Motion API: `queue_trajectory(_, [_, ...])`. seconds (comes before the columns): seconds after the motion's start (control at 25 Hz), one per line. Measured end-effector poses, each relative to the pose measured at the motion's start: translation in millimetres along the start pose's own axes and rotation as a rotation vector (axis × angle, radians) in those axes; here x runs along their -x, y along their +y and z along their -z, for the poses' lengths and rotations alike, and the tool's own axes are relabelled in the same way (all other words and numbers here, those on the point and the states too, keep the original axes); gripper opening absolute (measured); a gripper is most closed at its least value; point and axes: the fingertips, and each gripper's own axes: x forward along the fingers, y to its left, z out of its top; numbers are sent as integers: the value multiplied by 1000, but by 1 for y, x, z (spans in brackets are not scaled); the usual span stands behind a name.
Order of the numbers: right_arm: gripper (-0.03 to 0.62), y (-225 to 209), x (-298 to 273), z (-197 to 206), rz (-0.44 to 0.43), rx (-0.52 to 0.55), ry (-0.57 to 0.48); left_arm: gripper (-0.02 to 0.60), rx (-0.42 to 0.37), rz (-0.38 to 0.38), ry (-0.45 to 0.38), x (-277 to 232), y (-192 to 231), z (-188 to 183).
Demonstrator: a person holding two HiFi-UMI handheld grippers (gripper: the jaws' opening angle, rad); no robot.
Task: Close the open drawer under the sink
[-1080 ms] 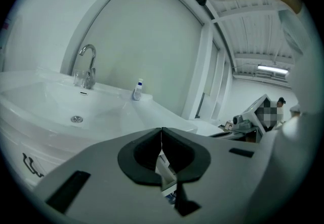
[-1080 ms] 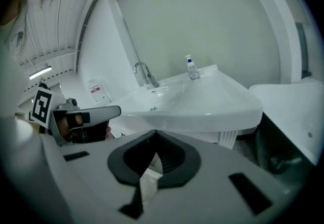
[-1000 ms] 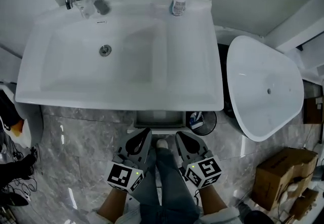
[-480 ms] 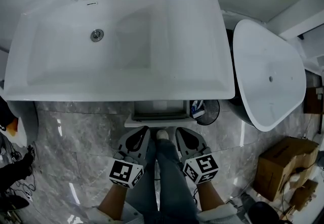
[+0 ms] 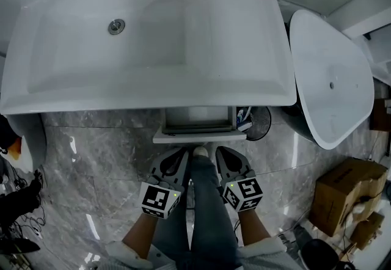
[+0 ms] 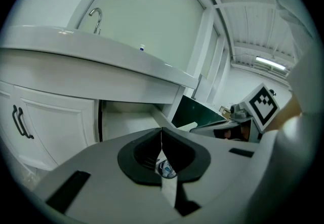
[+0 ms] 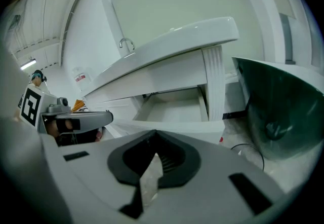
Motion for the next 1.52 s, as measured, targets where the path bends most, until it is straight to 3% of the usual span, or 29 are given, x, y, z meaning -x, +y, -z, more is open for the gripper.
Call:
queue_trajectory(0.72, [11,-15,-42,36,39,8,44,15,-65,-8,130,-23,20,55])
queue_trajectory(1.52, [11,-18,-55,33,98,-31,13,15,-93,-20,132,-34,28,56])
